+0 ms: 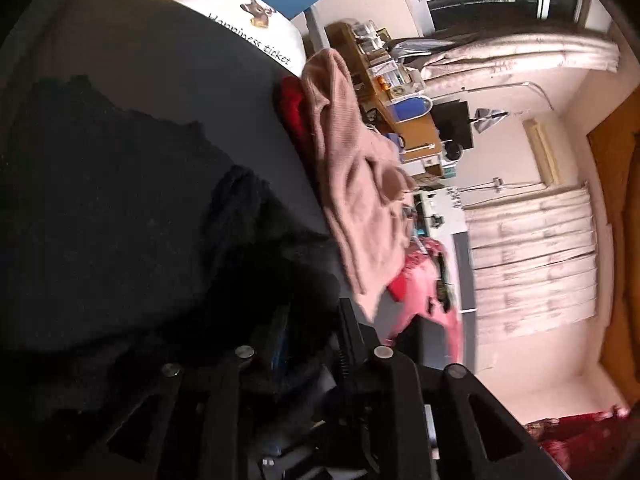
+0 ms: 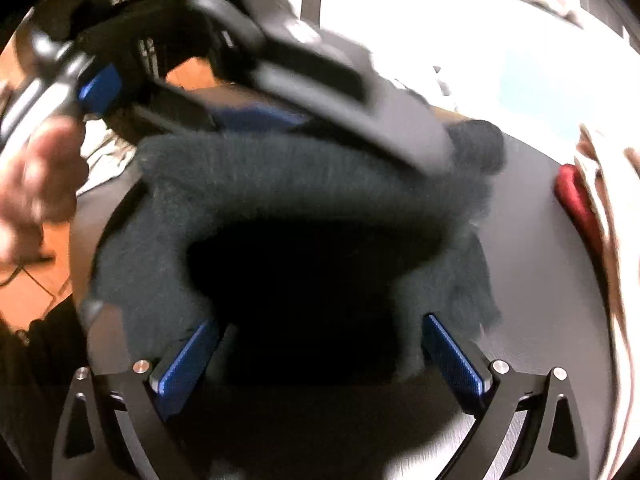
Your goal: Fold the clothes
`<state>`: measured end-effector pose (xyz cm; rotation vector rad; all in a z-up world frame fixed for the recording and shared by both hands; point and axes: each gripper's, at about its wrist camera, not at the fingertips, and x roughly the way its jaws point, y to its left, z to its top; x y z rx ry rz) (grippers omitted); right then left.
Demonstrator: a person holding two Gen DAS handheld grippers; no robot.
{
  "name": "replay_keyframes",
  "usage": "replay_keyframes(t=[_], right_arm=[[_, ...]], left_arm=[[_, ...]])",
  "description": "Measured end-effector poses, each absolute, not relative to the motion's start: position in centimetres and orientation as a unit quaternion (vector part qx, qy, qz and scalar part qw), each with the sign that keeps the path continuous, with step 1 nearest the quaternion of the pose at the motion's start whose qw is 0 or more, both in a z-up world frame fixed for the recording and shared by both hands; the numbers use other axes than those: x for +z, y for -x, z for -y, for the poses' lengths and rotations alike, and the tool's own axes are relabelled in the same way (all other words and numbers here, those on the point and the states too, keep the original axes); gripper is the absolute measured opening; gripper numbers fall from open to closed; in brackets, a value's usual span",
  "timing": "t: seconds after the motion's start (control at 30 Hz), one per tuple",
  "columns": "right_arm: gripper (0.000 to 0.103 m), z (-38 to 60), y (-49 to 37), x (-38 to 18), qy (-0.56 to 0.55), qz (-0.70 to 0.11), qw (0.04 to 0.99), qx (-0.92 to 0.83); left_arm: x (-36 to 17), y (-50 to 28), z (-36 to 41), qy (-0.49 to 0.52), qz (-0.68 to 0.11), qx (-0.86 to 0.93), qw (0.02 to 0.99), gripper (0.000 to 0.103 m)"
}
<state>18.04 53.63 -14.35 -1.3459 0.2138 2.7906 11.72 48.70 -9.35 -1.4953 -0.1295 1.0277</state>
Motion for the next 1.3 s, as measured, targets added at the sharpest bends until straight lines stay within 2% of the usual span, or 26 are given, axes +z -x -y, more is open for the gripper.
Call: replay_keyframes(t=[0.23, 0.4, 0.5, 0.6, 0.77, 0.9, 1.03, 1.2, 1.3], right_arm=[[0.103, -53.0, -24.1, -13.5, 0.453, -0.120, 0.028, 0.883], [0.103, -50.6, -25.7, -8.8, 0.436, -0.100, 0.002, 0.894], [0.103, -51.6, -24.9, -5.6, 0.421, -0.070, -0.034, 0.904], [0.103, -50.1, -20.5, -3.6, 0.420, -0.053, -0.099, 0.900], [0.103, -49.0, -13.0, -5.8, 0.483, -0.086, -0.164, 0.856], [0.103, -48.0, -15.1, -7.8, 0.521, -0.135, -0.187, 0.822], [0.103, -48.1, -23.6, -10.4, 0.525, -0.210, -0.128, 0.815], [0.103, -49.2, -29.6, -9.9, 0.436, -0.297, -0.035, 0.849], [0.103, -49.9, -29.7, -7.4, 0.361, -0.298, 0.005, 0.884]], left_arm=[[-3.9, -11.9, -48.3, 0.637, 0.100, 0.375, 0.666, 0.029], [-0.7, -8.0, -44.3, 0.588, 0.152, 0.391, 0.692, 0.030], [-1.5, -4.5, -40.7, 0.563, 0.151, 0.465, 0.666, 0.033], [-4.2, -2.2, -37.2, 0.572, 0.152, 0.507, 0.627, 0.033], [-7.7, -2.2, -34.3, 0.577, 0.133, 0.532, 0.605, 0.033], [-8.1, -4.6, -34.9, 0.541, 0.045, 0.571, 0.615, 0.033], [-7.8, -7.6, -35.9, 0.501, -0.020, 0.581, 0.641, 0.033], [-7.8, -10.5, -36.7, 0.478, -0.070, 0.568, 0.666, 0.033], [-7.8, -12.3, -37.1, 0.463, -0.099, 0.560, 0.680, 0.033]])
